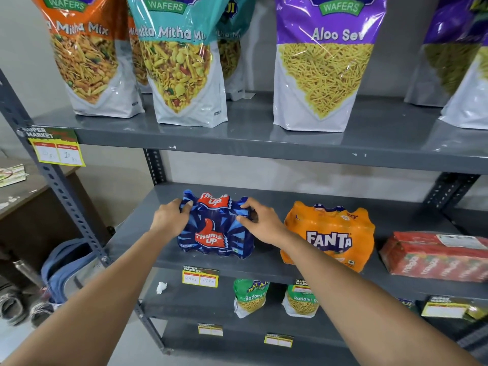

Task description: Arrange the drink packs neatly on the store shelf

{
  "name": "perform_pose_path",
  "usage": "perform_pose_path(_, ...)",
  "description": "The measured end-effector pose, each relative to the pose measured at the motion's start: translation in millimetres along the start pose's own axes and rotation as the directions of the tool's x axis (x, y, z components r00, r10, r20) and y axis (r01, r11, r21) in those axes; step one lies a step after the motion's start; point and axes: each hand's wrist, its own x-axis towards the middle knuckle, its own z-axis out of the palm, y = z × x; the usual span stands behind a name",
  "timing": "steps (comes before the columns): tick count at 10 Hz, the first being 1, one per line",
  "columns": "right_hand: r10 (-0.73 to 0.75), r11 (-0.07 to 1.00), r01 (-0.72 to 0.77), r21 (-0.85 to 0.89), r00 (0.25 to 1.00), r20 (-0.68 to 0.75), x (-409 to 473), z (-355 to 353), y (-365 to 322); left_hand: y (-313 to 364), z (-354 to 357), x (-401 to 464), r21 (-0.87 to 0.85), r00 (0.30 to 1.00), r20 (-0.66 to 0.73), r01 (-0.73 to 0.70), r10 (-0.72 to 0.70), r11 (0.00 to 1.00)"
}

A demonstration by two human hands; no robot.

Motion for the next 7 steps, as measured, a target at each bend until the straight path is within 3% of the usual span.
perform_pose_path(2,0.033,0.998,-0.033,-0.046,0.999,0.002,-6,0,-5,1,3,0,0.019,1.0,-0.003,0.001,-0.001,1.0)
perform_pose_path(4,0.108,0.966,-0.091,-0.24,0.993,0.056,-23,1,-5,-13,12,-22,-0.191,1.0,0.001,0.007,-0.007,0.982)
perform_pose_path(5,0.102,0.951,-0.092,-0.295,0.995,0.019,-42,-6,-10,-18,21,-39,-0.155,0.999,-0.002,-0.043,0.043,0.987)
perform_pose_path(6,-0.029,0.895,-0.012,-0.447,0.996,-0.084,-82,-32,-18,-1,23,-76,0.083,0.957,-0.153,-0.235,0.245,0.969)
perform_pose_path(7,-0.138,0.881,0.02,-0.473,0.967,-0.215,-104,-55,-24,22,17,-98,0.198,0.856,-0.205,-0.439,0.475,0.876)
